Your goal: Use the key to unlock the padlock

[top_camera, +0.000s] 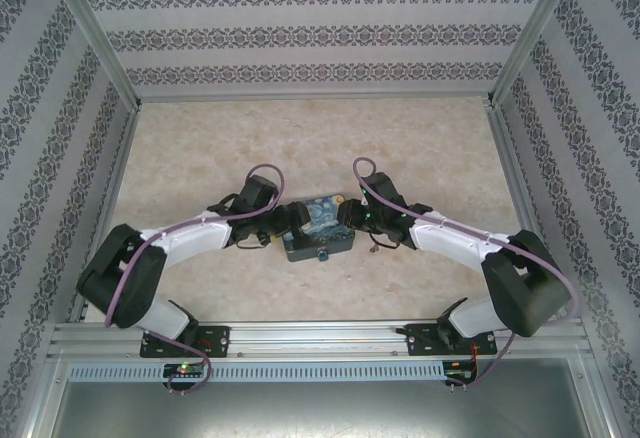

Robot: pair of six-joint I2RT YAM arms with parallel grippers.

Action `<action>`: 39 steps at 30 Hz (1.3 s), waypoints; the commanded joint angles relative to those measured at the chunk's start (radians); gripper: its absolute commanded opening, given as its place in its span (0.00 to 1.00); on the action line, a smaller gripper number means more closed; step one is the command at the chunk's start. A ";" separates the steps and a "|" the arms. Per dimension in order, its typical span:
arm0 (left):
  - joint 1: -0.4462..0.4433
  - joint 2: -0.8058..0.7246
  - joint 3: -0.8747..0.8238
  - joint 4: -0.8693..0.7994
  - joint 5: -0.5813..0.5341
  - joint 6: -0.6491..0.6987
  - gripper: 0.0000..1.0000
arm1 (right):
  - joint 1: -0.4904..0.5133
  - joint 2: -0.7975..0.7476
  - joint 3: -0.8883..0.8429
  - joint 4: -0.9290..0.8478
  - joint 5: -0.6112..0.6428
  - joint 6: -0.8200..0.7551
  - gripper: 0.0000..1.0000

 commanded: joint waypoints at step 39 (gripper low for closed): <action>0.189 -0.154 0.113 -0.079 -0.134 0.145 0.99 | -0.093 -0.252 -0.118 -0.368 0.145 0.007 0.61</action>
